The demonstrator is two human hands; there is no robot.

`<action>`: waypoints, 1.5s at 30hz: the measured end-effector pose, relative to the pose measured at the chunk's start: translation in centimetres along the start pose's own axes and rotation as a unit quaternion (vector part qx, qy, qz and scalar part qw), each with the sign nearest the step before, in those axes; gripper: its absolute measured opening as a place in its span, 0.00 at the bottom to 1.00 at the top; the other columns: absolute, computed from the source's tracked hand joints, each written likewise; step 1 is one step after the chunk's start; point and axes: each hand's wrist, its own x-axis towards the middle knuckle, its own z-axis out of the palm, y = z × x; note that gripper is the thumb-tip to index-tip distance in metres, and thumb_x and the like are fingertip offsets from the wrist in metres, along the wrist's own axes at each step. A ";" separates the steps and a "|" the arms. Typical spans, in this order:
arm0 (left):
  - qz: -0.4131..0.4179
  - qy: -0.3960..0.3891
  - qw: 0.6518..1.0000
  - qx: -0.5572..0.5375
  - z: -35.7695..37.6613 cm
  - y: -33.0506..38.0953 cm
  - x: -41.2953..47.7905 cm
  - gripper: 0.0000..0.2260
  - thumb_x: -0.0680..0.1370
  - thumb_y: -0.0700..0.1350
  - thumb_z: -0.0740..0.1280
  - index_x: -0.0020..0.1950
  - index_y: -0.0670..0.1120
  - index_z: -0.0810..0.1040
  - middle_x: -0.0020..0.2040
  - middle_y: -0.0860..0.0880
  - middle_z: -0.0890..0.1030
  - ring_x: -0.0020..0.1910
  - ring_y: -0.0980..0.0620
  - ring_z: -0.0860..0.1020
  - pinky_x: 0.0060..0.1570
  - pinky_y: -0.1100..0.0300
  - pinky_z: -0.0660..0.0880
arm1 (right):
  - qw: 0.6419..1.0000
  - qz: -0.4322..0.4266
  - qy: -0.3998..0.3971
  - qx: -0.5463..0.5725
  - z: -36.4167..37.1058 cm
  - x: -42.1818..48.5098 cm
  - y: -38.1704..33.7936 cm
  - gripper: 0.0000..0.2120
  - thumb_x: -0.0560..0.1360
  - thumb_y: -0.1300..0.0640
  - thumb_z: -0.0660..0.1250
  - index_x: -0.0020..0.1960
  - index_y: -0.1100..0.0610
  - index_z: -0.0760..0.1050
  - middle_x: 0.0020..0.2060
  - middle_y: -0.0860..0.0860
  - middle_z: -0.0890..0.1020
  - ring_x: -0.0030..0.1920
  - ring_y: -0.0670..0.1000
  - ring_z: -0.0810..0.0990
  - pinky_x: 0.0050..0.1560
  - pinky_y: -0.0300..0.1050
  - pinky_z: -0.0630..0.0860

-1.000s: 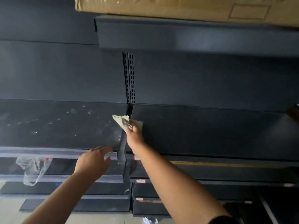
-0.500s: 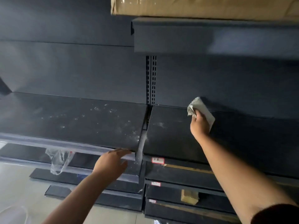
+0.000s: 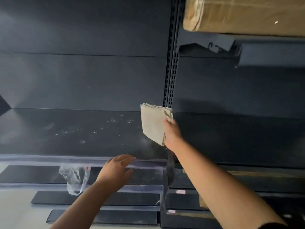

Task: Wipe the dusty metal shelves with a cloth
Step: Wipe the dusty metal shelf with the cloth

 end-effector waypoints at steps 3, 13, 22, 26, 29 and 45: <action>-0.023 0.004 0.999 0.028 -2.0 -3.4 0.0 0.19 0.76 0.52 0.63 0.67 0.57 0.70 0.67 0.53 0.72 0.65 0.50 0.69 0.63 0.53 0.67 | 0.990 -0.063 0.106 0.072 -3.1 -0.2 -2.8 0.07 0.80 0.56 0.57 0.48 0.51 0.74 0.48 0.52 0.82 0.48 0.55 0.81 0.52 0.53 0.79; -0.055 0.049 0.996 0.052 -4.4 -12.8 -2.6 0.18 0.75 0.52 0.63 0.64 0.56 0.73 0.64 0.52 0.74 0.63 0.48 0.70 0.60 0.51 0.69 | 0.838 -0.091 0.187 -0.504 -8.8 -2.2 3.0 0.18 0.80 0.58 0.56 0.68 0.54 0.69 0.54 0.63 0.80 0.45 0.61 0.77 0.50 0.51 0.74; -0.036 0.098 0.994 -0.011 -5.5 -14.8 -2.3 0.10 0.73 0.42 0.68 0.51 0.54 0.83 0.51 0.48 0.82 0.50 0.44 0.77 0.49 0.52 0.76 | 0.813 -0.157 -0.112 -0.549 10.9 -4.8 9.9 0.17 0.79 0.57 0.56 0.68 0.52 0.69 0.62 0.57 0.78 0.56 0.62 0.77 0.56 0.50 0.74; -0.061 0.085 0.994 -0.020 -5.6 -14.8 -1.9 0.09 0.75 0.44 0.66 0.50 0.54 0.83 0.52 0.51 0.82 0.51 0.47 0.77 0.48 0.53 0.76 | 0.962 -0.037 -0.099 -0.253 14.5 -5.6 8.1 0.15 0.78 0.56 0.58 0.65 0.52 0.71 0.57 0.53 0.79 0.51 0.52 0.76 0.47 0.42 0.71; -0.078 0.088 0.993 -0.021 -5.5 -15.6 -2.1 0.08 0.74 0.44 0.66 0.48 0.55 0.83 0.51 0.52 0.82 0.51 0.48 0.77 0.46 0.54 0.76 | 0.999 0.040 0.017 -0.020 13.2 -5.0 5.4 0.12 0.78 0.57 0.60 0.59 0.50 0.75 0.50 0.50 0.82 0.47 0.52 0.79 0.48 0.45 0.77; -0.153 0.113 0.982 0.004 -5.0 -13.4 -1.3 0.05 0.73 0.45 0.68 0.40 0.55 0.81 0.40 0.53 0.79 0.43 0.48 0.75 0.36 0.57 0.72 | 0.807 -0.141 -0.018 -0.574 2.8 3.6 7.5 0.19 0.80 0.61 0.53 0.70 0.55 0.66 0.65 0.60 0.75 0.62 0.61 0.75 0.61 0.50 0.72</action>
